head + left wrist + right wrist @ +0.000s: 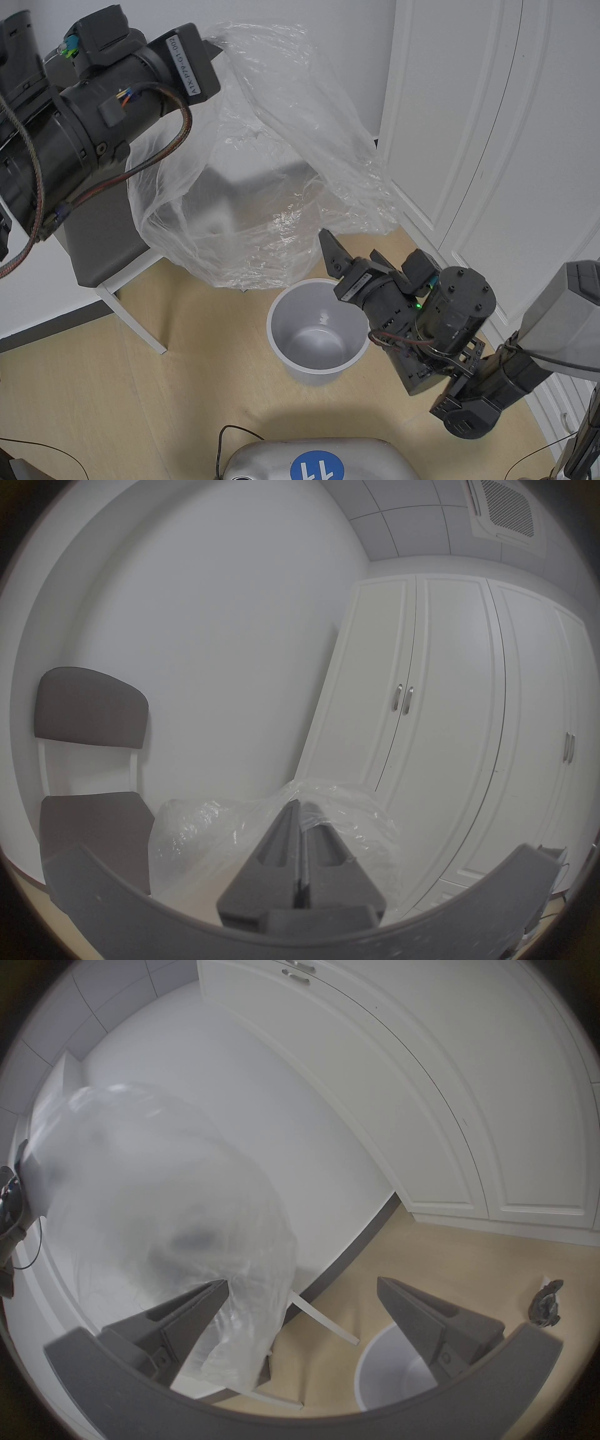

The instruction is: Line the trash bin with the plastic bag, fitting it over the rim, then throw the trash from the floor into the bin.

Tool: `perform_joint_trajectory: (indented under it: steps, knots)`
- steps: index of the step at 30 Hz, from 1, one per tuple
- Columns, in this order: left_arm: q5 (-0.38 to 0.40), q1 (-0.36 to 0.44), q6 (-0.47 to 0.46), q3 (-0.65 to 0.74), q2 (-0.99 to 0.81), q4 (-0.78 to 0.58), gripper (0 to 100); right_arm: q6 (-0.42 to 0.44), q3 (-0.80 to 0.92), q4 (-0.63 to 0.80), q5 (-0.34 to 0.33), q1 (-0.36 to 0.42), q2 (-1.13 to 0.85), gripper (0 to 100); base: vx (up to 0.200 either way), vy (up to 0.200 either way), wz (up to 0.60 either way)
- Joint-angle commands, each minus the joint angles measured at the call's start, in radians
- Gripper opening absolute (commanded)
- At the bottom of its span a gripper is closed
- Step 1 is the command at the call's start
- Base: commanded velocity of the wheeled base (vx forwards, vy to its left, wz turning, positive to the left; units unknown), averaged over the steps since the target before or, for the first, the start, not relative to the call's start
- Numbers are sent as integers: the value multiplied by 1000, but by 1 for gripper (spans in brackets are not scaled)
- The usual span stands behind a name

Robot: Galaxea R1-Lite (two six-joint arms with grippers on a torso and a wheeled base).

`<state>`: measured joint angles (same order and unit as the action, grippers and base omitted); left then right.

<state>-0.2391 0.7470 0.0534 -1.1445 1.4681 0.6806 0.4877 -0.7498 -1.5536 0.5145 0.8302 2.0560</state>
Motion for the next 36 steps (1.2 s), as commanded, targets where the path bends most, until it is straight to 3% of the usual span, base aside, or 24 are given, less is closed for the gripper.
perform_joint_trajectory:
  steps: [1, 4, 8, 15, 16, 21, 36]
  knots:
    - [-3, 5, -3, -4, -14, -1, 0, 22, 208, -17, -60, 112, -56, 100, 0, 0, 0]
    - [-3, 8, -3, -4, -17, -1, 0, 80, 254, -17, -82, 193, -11, 100, 0, 0, 0]
    - [-14, 34, -4, -6, -20, -3, 0, 94, 216, -17, -88, 213, 81, 100, 0, 0, 0]
    - [-45, 69, -4, -11, -20, -1, 0, 103, -72, -17, -117, 125, 224, 100, 0, 0, 0]
    - [-46, 71, -4, -9, -20, -1, 0, 101, -169, -17, -125, 84, 253, 100, 0, 0, 0]
    - [-46, 71, 0, 3, -29, -1, 0, 104, -286, -17, -125, 35, 294, 100, 0, 0, 0]
    - [-55, 38, 3, 23, -34, 0, 0, 104, -171, -17, -108, 46, 266, 100, 0, 0, 0]
